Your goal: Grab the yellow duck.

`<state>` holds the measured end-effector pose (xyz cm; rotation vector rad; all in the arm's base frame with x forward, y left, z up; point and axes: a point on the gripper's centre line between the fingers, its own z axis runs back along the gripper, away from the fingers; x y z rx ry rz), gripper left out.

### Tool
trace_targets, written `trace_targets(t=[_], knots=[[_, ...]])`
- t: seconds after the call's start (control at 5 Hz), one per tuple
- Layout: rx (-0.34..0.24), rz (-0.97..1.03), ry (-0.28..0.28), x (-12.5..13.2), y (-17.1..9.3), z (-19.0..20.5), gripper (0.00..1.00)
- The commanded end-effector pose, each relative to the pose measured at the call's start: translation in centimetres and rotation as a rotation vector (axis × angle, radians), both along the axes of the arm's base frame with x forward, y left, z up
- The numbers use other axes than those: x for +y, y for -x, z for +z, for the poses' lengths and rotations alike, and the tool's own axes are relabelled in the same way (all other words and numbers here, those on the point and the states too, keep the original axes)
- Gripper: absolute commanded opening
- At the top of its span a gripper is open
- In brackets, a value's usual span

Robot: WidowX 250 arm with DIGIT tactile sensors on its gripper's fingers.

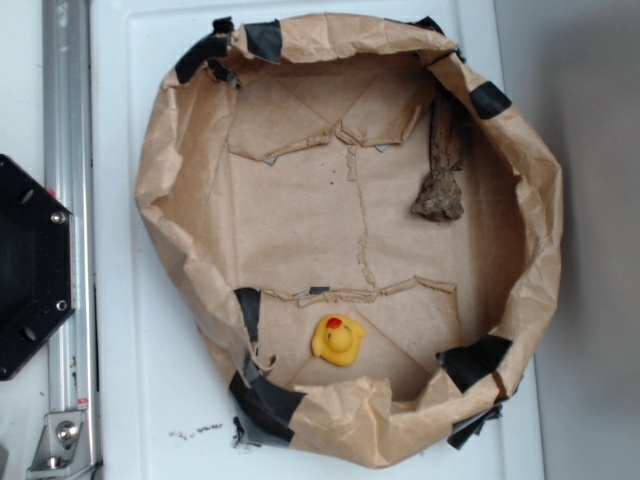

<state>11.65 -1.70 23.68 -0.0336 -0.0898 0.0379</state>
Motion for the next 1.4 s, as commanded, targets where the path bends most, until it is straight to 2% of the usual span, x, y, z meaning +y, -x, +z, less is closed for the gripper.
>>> trace_targets(t=[0.0, 0.2, 0.4, 0.6, 0.8, 1.0, 1.2], knots=[[0.0, 0.0, 0.0, 0.0, 0.0, 0.0, 1.0], [0.018, 0.064, 0.109, 0.9, -4.7, -1.2, 1.0], [-0.051, 0.266, 0.087, 1.3, -8.1, -2.0, 1.0], [-0.03, 0.44, 0.163, 1.2, -11.7, -5.9, 1.0], [0.01, 0.551, 0.15, 0.8, -13.2, -10.2, 1.0], [-0.007, 0.529, 0.084, 0.1, -13.7, -13.1, 1.0], [0.032, 0.471, 0.077, -0.5, -13.0, -16.4, 1.0]])
